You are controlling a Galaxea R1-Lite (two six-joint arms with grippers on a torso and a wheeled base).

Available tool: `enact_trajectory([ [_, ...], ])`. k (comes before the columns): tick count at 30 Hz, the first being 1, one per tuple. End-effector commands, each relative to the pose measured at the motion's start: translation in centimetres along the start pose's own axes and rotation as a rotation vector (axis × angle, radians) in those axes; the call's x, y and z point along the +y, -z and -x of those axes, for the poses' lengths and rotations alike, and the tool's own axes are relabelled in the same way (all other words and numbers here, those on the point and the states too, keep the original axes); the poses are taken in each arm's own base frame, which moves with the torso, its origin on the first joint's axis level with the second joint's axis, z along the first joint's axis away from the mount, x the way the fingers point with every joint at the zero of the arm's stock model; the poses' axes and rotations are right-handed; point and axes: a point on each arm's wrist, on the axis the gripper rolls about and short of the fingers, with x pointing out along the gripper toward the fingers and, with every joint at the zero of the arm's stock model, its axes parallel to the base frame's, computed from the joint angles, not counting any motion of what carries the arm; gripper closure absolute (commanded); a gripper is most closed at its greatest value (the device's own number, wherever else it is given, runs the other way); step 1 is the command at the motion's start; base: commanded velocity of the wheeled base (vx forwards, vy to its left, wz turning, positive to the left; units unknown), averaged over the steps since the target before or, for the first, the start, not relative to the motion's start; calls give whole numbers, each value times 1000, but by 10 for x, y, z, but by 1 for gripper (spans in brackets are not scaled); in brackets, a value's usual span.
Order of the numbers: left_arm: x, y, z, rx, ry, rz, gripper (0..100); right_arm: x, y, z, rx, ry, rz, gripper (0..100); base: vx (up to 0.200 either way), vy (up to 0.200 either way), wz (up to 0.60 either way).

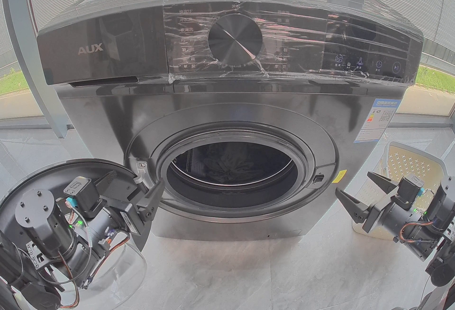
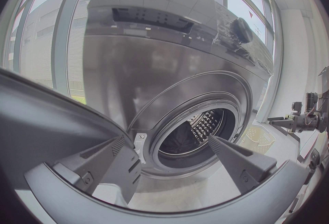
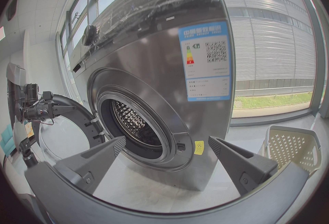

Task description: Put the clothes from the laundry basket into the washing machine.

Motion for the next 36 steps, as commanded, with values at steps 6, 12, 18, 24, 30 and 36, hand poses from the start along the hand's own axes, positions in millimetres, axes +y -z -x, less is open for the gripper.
enact_trajectory([
  [6,10,-7,23,-35,-6,-26,0,-4,-8,18,-51,48,1,0,-200,0,0],
  [12,17,-9,42,-44,-5,-42,0,-4,-17,28,-97,53,-2,0,-200,0,0],
  [18,22,-18,56,-77,-4,-62,0,-4,-27,42,-146,54,-7,0,-200,0,0],
  [24,27,-23,72,-83,0,-93,0,-5,-24,66,-60,53,7,0,-200,0,0],
  [30,37,-22,96,-46,-5,-105,0,-9,-17,103,1,71,66,0,-200,0,0],
  [36,52,-17,126,-33,-26,-100,0,-19,-23,124,-94,202,79,0,-200,0,0],
])
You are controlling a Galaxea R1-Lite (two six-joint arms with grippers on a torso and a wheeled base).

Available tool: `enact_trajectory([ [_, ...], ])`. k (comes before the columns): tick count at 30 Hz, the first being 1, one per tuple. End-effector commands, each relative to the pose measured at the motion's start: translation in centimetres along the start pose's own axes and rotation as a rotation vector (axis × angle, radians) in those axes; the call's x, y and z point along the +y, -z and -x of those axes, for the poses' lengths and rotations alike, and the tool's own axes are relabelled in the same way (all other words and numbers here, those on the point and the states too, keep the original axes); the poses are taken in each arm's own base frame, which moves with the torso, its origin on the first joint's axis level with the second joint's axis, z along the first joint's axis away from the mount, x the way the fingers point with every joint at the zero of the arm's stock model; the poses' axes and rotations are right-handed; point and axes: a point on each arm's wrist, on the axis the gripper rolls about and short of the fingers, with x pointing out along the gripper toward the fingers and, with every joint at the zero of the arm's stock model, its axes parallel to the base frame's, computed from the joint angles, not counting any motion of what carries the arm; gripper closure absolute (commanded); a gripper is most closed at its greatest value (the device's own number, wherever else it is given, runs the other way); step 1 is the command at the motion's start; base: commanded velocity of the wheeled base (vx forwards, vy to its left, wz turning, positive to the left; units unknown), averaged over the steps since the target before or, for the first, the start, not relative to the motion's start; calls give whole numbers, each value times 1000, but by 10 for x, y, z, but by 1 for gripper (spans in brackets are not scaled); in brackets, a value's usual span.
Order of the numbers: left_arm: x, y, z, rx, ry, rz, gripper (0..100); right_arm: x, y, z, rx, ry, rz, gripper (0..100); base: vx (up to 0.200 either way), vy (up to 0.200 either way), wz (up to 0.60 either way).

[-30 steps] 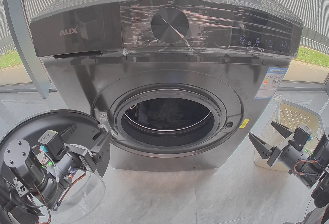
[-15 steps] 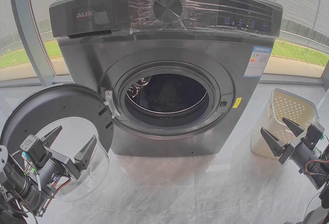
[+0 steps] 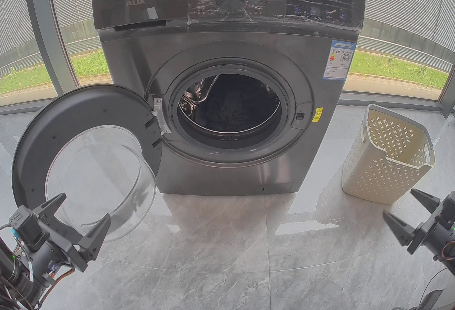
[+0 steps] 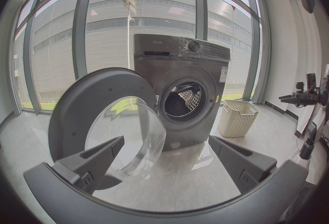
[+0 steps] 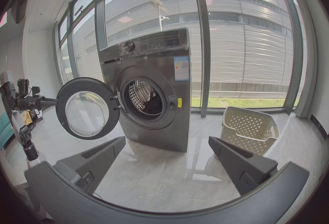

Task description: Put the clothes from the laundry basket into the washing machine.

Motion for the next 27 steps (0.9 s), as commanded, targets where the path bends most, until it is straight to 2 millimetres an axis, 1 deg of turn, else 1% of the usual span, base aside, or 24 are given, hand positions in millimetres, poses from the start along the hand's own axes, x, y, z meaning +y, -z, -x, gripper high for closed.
enact_trajectory([
  [1,19,2,39,-79,-42,41,0,-13,-5,35,-157,129,4,0,0,0,0],
  [3,23,4,44,-84,-85,52,0,-14,-5,38,-166,152,4,0,0,0,0],
  [4,27,7,50,-86,-119,74,0,-15,-4,42,-177,162,4,0,0,0,0],
  [5,27,7,51,-85,-121,75,0,-15,-4,43,-179,162,4,0,0,0,0],
  [8,33,19,66,-56,-171,80,0,-16,-2,54,-206,181,6,0,0,0,0],
  [11,36,28,77,-44,-202,95,0,-15,3,65,-215,204,8,0,0,0,0],
  [12,36,29,78,-45,-202,97,0,-15,4,65,-215,206,8,0,0,0,0],
  [15,38,37,86,-37,-224,107,0,-13,16,81,-212,234,10,0,0,0,0],
  [16,38,40,90,-41,-245,115,0,-12,23,88,-210,243,10,0,0,0,0],
  [17,38,41,91,-43,-249,118,0,-12,25,90,-210,243,10,0,0,0,0],
  [18,39,43,94,-52,-264,132,0,-10,33,96,-199,247,9,0,0,0,0],
  [19,39,44,95,-53,-267,133,0,-10,34,97,-201,246,9,0,0,0,0],
  [20,38,49,100,-54,-293,138,0,-7,52,107,-177,257,13,0,0,0,0],
  [21,38,51,101,-52,-298,136,0,-6,56,109,-169,260,16,0,0,0,0],
  [22,37,57,106,-50,-307,129,0,-6,61,110,-134,267,9,0,0,0,0],
  [24,36,61,112,-73,-314,125,0,-7,59,108,-130,268,1,0,0,0,0],
  [25,36,63,113,-74,-345,118,0,-7,59,108,-125,278,3,0,0,0,0],
  [27,35,65,113,-54,-409,116,0,-5,67,109,-77,332,15,0,0,0,0],
])
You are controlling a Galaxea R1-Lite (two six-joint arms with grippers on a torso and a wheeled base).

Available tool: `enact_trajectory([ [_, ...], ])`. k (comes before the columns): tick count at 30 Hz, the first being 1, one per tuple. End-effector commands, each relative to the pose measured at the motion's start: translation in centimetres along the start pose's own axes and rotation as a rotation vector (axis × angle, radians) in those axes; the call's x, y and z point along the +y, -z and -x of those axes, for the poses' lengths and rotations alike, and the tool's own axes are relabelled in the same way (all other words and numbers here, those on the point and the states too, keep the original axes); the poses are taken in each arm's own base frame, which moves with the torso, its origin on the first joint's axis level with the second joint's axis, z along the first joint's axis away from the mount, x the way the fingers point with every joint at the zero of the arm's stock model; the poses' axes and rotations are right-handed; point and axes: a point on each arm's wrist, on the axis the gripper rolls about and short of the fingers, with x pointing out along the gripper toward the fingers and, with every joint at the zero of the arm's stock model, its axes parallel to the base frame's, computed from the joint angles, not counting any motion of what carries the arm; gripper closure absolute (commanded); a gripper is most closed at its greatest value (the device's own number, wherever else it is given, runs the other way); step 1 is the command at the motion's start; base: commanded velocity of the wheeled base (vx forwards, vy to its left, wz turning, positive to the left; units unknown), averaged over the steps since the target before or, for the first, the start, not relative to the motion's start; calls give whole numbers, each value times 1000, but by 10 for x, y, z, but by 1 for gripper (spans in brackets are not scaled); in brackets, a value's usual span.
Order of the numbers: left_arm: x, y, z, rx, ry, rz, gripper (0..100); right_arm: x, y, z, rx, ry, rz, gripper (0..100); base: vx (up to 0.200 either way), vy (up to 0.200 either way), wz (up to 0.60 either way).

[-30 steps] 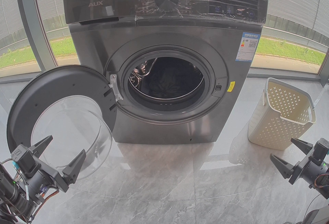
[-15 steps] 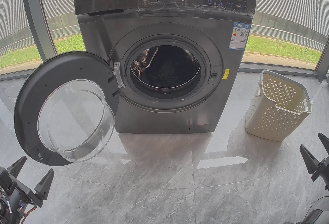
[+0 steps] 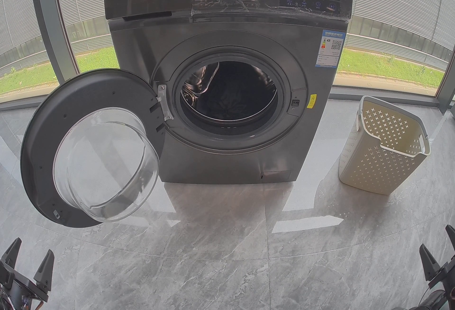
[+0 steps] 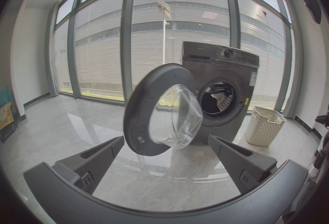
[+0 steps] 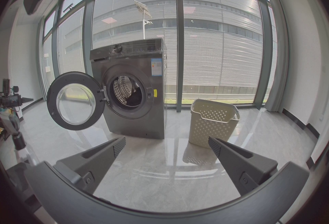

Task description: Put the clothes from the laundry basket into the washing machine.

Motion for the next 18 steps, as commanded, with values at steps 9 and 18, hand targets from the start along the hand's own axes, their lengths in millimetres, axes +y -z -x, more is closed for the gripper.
enact_trajectory([
  [9,2,19,18,-69,-219,-11,0,3,20,20,-73,110,3,0,0,0,0],
  [18,0,21,24,-125,-171,-103,0,5,26,18,-30,39,33,0,0,0,0],
])
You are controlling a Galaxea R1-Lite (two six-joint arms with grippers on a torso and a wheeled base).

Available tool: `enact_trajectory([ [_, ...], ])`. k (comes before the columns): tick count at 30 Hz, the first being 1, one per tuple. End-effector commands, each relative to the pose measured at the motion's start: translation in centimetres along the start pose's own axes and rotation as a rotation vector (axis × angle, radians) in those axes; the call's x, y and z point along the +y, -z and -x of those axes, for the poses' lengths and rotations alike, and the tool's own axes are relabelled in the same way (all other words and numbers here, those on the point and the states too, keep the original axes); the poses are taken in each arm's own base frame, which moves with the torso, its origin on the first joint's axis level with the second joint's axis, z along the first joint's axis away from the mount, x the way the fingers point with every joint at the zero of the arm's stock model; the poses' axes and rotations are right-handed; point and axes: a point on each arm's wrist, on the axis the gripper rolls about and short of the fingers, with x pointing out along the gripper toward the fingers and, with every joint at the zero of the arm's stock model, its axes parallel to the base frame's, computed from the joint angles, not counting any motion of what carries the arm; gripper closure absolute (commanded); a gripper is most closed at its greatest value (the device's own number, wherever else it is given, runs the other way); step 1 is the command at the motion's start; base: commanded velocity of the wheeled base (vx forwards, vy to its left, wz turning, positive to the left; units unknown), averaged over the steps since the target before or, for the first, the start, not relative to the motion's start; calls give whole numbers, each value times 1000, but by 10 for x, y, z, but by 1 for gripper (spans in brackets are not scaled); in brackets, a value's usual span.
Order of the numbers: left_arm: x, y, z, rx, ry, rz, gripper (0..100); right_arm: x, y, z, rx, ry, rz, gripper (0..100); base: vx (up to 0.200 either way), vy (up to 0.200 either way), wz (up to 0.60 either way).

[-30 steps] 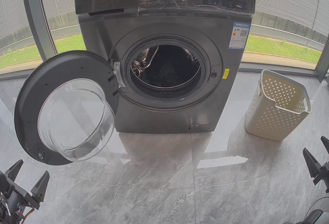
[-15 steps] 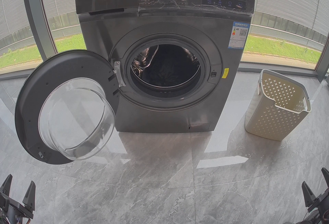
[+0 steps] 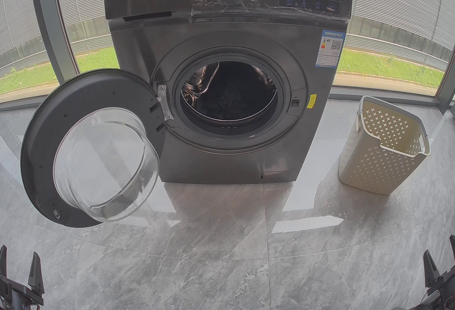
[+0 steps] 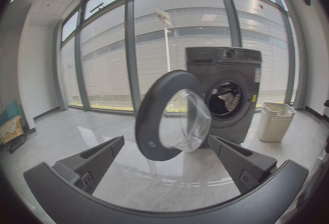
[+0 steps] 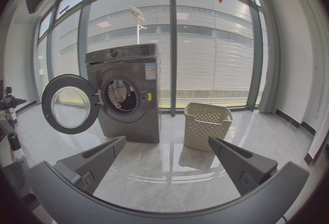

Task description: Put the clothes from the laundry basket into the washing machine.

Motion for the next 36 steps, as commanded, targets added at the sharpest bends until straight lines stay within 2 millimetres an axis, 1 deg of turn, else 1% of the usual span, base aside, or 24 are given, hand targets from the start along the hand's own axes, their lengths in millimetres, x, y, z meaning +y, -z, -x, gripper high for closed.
enact_trajectory([
  [1,-1,6,3,-18,92,-35,0,2,6,0,16,-84,53,0,0,0,0],
  [2,-2,7,3,-13,135,-27,0,2,5,0,14,-81,46,0,0,0,0],
  [3,-4,7,4,-2,230,14,0,2,6,0,16,-78,45,0,0,0,0],
  [4,-5,10,3,14,250,17,0,2,6,0,16,-78,45,0,0,0,0],
  [5,-6,12,4,32,316,21,0,2,5,0,13,-78,43,0,0,0,0],
  [6,-6,12,4,38,322,2,0,2,5,0,12,-80,37,0,0,0,0],
  [15,-5,13,4,38,286,4,0,2,6,0,12,-80,20,0,0,0,0],
  [21,-5,12,4,37,279,4,0,2,6,0,12,-80,20,0,-200,0,0],
  [27,-5,12,4,37,281,5,0,2,6,0,12,-80,20,0,0,0,0],
  [36,-5,12,4,38,281,15,0,2,6,0,14,-80,20,0,0,200,0],
])
